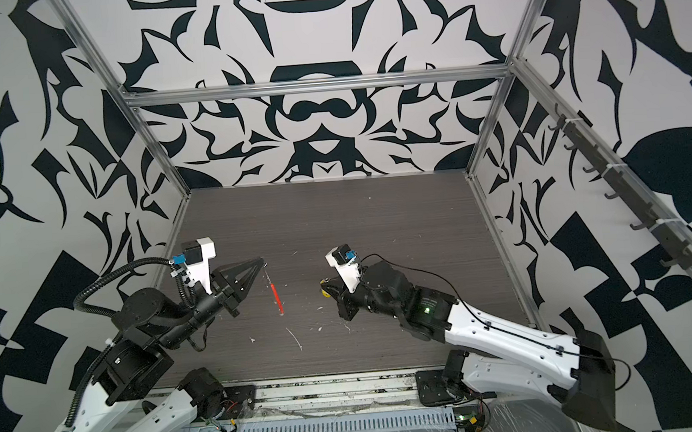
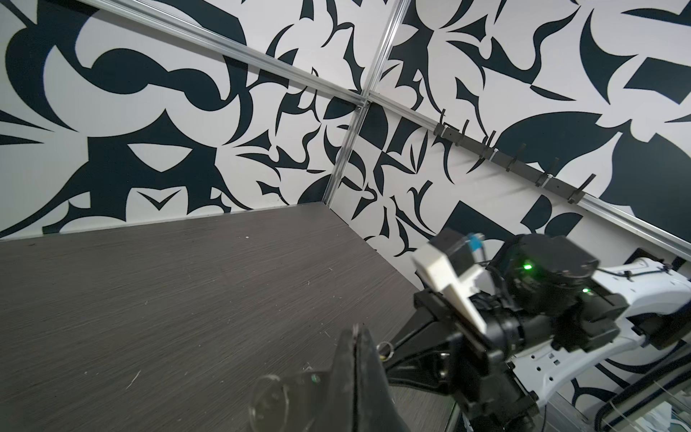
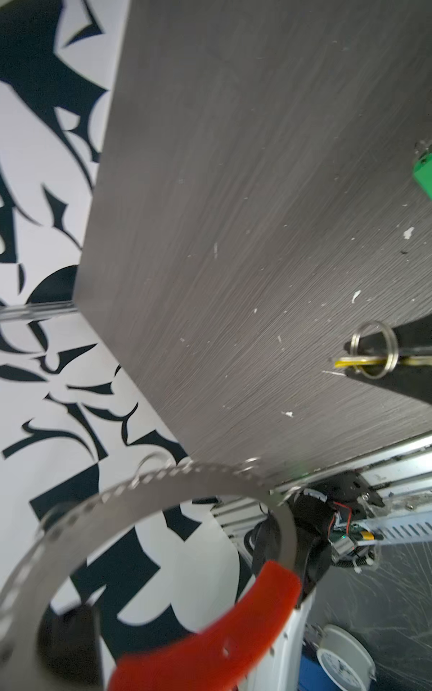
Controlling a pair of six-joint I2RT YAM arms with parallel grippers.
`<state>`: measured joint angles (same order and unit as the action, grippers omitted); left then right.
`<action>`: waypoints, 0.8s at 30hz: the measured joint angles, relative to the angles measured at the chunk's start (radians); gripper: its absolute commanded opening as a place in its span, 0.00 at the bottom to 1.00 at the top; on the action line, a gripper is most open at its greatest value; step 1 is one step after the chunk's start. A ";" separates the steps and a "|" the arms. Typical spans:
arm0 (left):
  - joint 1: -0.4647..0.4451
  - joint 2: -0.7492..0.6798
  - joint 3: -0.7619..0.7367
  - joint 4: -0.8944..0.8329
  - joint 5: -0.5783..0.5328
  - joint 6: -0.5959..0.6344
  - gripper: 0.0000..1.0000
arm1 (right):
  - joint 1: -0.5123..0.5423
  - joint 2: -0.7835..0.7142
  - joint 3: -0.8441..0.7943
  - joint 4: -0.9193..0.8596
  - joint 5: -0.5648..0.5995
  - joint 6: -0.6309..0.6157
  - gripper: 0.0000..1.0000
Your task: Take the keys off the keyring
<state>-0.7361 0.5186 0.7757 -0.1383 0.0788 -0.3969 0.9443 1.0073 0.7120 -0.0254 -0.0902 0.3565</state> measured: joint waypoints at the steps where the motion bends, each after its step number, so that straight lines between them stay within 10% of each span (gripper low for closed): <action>1: 0.000 0.000 0.000 -0.002 -0.002 -0.001 0.00 | -0.035 0.024 -0.027 0.015 -0.025 0.023 0.00; 24: 0.000 0.016 -0.033 0.008 -0.003 -0.035 0.00 | -0.195 0.559 -0.040 0.174 -0.220 0.142 0.07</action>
<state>-0.7361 0.5343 0.7425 -0.1307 0.0757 -0.4316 0.7490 1.5661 0.6720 0.1482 -0.3103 0.4984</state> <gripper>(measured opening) 0.041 0.070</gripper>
